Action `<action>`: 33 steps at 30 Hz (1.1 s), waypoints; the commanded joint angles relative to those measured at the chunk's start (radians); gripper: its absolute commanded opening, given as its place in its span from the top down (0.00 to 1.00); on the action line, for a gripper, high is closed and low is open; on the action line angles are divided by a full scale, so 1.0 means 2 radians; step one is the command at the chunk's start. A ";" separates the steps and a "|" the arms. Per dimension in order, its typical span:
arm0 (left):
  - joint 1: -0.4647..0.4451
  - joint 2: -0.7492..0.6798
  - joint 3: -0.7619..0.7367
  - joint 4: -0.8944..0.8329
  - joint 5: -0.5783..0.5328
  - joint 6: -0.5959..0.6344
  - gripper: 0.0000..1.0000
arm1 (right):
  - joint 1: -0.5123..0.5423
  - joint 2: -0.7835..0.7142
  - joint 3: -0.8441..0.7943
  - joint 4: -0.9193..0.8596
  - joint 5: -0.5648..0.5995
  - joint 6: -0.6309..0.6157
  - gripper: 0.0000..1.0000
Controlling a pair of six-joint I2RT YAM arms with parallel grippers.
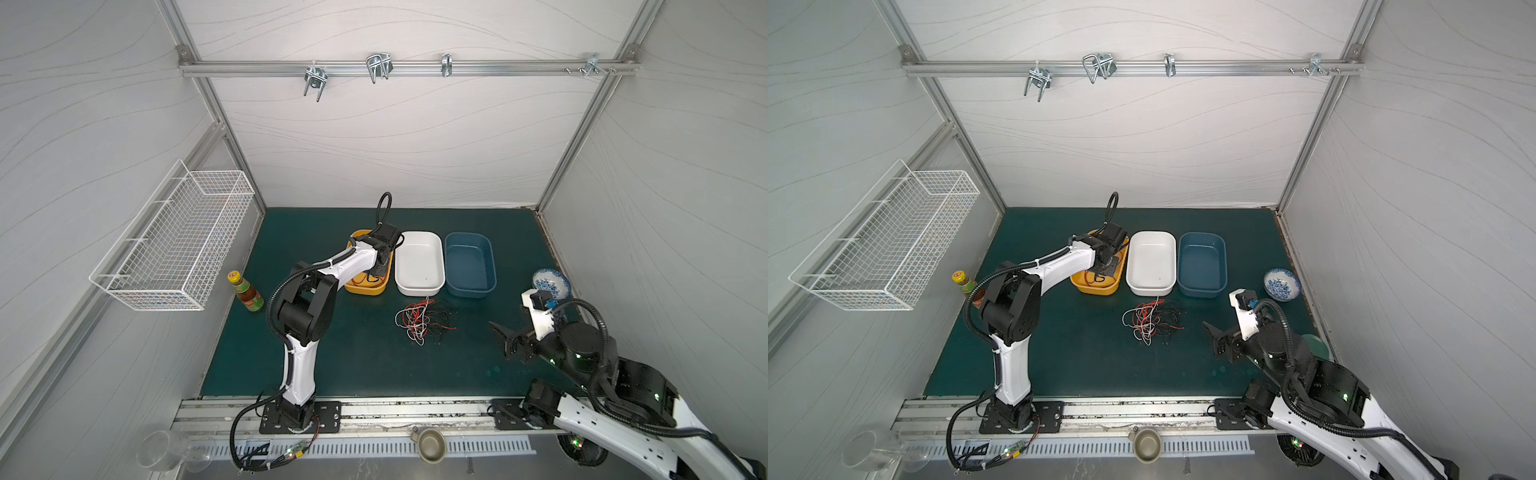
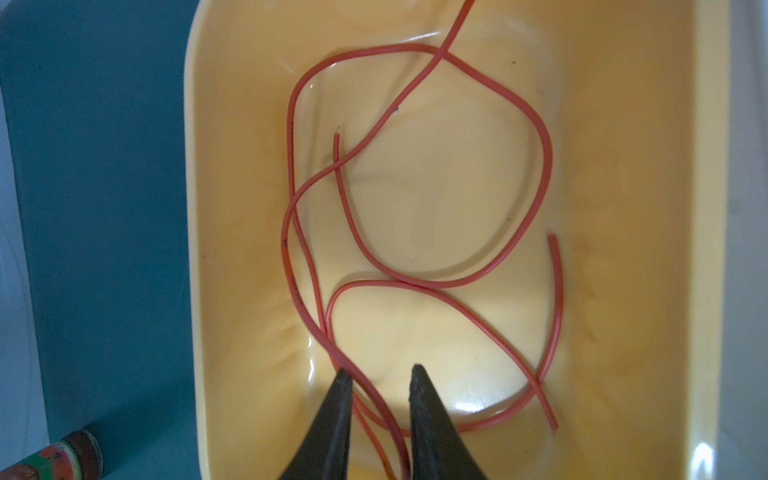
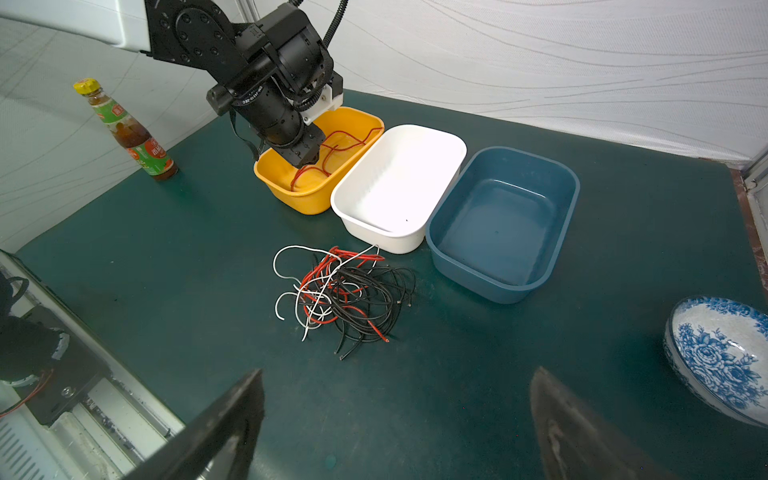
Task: Untangle the cables
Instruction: 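Open the left gripper to release the red wire into the yellow tub, then raise the left gripper out of the yellow tub and draw it back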
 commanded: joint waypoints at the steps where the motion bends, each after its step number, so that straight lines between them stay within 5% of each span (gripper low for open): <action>1: -0.003 -0.006 0.022 -0.007 0.003 -0.004 0.70 | 0.002 0.004 -0.003 0.002 0.005 0.001 0.01; 21: 0.007 -0.104 0.032 -0.025 0.036 -0.043 0.25 | 0.002 0.008 -0.002 0.002 0.006 0.002 0.01; 33: 0.008 -0.270 -0.037 -0.023 0.116 -0.094 0.00 | 0.002 0.019 -0.001 0.002 0.003 0.002 0.01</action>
